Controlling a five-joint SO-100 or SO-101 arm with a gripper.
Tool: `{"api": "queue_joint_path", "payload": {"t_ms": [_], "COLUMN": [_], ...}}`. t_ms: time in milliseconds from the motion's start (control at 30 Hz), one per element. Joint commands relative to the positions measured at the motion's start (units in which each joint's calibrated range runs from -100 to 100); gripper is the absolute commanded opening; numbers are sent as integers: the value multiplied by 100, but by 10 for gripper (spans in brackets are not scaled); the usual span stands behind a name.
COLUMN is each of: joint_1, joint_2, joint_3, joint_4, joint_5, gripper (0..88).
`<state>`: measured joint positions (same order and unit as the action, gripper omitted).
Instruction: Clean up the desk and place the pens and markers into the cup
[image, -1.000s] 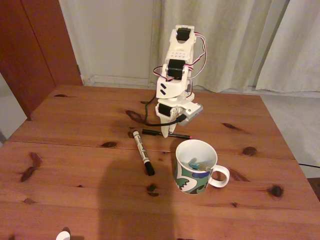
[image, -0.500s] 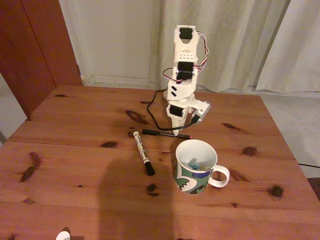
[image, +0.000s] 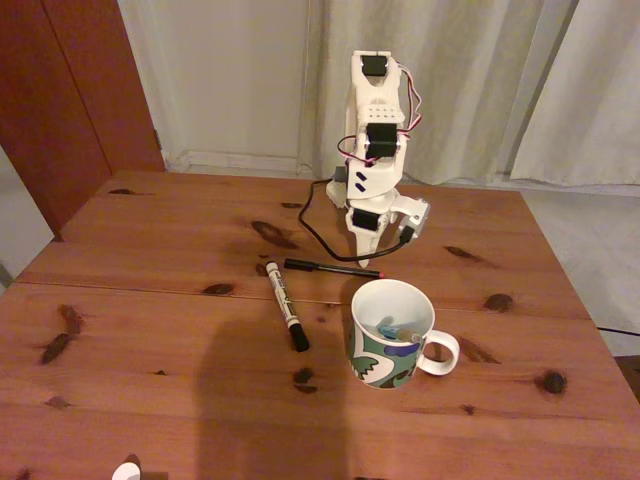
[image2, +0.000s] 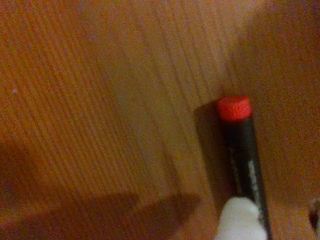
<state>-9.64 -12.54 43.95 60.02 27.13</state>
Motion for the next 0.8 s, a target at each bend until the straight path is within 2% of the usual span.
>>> {"api": "queue_joint_path", "payload": {"t_ms": [0,767], "joint_1": [-190,-375], "joint_2": [-248,224], "joint_3": [-31,-130], "joint_4": [33,-96], "joint_5": [-125,-230], "gripper": [105,105]}}
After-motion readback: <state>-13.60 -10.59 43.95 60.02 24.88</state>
